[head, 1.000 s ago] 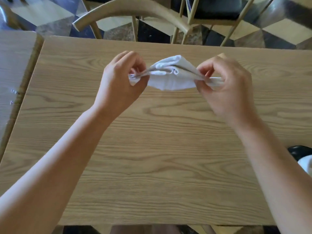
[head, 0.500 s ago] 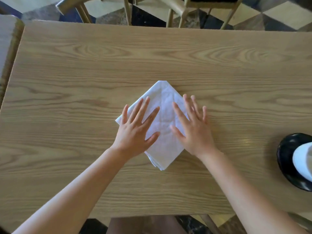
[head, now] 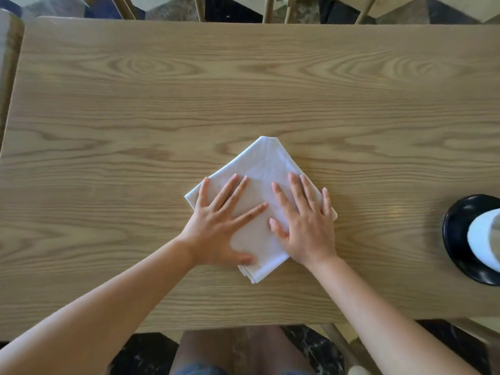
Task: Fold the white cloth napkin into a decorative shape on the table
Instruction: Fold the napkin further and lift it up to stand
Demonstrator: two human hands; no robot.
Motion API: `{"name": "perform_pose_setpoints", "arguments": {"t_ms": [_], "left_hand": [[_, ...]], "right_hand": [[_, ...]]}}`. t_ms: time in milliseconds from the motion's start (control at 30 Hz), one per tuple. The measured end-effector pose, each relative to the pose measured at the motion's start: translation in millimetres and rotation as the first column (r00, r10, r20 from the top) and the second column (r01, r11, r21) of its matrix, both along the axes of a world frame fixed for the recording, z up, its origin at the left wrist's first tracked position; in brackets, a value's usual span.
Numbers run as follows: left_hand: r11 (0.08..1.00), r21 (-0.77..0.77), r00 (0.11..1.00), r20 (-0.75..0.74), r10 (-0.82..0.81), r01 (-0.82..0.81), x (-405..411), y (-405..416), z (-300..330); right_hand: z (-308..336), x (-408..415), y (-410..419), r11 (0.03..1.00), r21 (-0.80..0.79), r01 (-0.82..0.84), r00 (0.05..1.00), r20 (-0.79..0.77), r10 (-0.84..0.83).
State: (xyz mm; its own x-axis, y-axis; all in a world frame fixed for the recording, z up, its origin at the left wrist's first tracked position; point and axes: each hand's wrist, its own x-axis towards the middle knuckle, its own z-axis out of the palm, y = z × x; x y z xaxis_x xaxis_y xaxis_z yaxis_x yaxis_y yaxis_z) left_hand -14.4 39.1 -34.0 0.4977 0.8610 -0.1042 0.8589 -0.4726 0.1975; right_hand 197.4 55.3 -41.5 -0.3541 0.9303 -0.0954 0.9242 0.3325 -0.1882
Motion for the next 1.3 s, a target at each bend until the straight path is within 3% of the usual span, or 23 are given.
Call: {"name": "perform_pose_setpoints", "arguments": {"t_ms": [200, 300, 433, 700, 833, 1133, 1300], "left_hand": [[0.999, -0.042, 0.999, 0.031, -0.030, 0.032, -1.4, -0.8, 9.5], [0.996, -0.033, 0.991, 0.108, -0.082, 0.086, -12.1, -14.6, 13.3], [0.976, 0.076, 0.947, 0.238, -0.217, 0.204, -29.2, -24.9, 14.6], [0.871, 0.222, 0.866, 0.154, -0.475, 0.438, -24.0, -2.8, 16.3], [0.869, 0.206, 0.861, 0.157, -0.483, 0.450, -28.1, -0.7, 21.3], [0.929, 0.196, 0.899, 0.253, -0.357, 0.314, -28.8, -14.8, 18.3], [0.973, 0.103, 0.904, 0.360, -0.229, 0.206, -29.6, -33.3, 17.0]], "right_hand": [[3.1, 4.3, -1.3, 0.999, 0.001, -0.046, 0.997, -0.055, 0.046], [6.4, 25.4, -13.7, 0.956, 0.083, -0.283, 0.940, -0.172, 0.293], [10.4, 49.8, -26.4, 0.777, 0.189, -0.601, 0.777, -0.092, 0.623], [18.6, 30.5, -9.0, 0.669, 0.349, -0.656, 0.693, -0.075, 0.717], [21.1, 34.5, -1.8, 0.613, 0.309, -0.727, 0.639, -0.021, 0.769], [26.5, 35.9, 0.8, 0.770, 0.283, -0.572, 0.791, -0.058, 0.609], [28.0, 41.5, -18.3, 0.847, 0.216, -0.486, 0.818, -0.229, 0.528]]}}
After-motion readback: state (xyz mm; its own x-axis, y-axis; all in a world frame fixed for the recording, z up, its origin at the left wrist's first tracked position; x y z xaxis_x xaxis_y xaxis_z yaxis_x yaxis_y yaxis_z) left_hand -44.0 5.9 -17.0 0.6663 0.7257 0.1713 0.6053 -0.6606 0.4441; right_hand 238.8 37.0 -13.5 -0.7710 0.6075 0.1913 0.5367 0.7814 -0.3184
